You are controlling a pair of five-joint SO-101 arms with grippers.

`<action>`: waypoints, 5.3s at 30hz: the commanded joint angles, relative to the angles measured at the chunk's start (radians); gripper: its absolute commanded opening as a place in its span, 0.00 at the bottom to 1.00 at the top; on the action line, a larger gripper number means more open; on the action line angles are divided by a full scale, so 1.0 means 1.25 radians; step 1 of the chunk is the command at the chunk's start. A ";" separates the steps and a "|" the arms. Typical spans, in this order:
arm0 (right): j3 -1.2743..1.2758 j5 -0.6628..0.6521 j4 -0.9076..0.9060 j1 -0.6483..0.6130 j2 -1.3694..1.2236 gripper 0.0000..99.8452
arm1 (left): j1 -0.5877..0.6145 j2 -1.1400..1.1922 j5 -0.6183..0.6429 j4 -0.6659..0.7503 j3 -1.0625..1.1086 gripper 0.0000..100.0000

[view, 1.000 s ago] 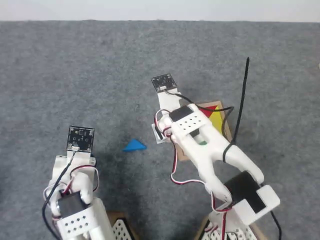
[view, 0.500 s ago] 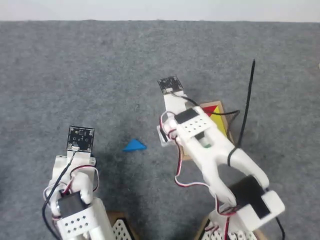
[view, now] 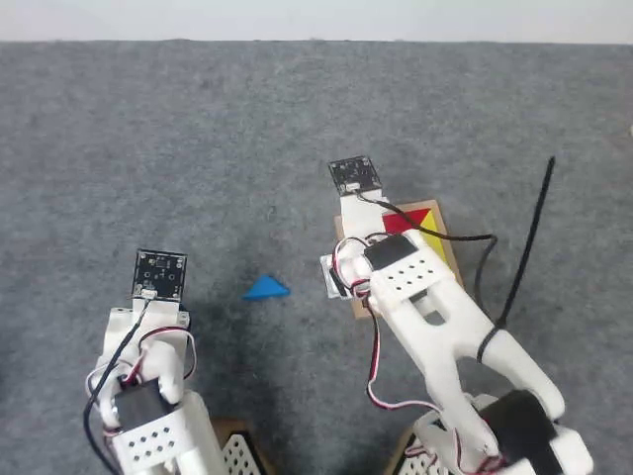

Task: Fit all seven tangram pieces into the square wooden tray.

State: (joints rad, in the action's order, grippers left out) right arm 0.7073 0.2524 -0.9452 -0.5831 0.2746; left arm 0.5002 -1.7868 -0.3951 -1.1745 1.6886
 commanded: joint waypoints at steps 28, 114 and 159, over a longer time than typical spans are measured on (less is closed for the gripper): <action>0.286 -0.328 0.061 0.508 0.316 0.16 | -0.095 0.002 -0.085 -0.031 -0.137 0.14; 0.390 -0.430 -0.068 0.796 0.436 0.16 | -0.420 1.419 -0.252 -0.055 -0.952 0.20; 0.474 -0.427 0.028 0.819 0.429 0.16 | -0.525 1.576 -0.284 0.017 -0.984 0.07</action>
State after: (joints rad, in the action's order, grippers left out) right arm 1.2965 -0.2739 -0.9344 0.4618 0.7902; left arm -0.1642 0.1864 -0.7495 -1.1454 0.5209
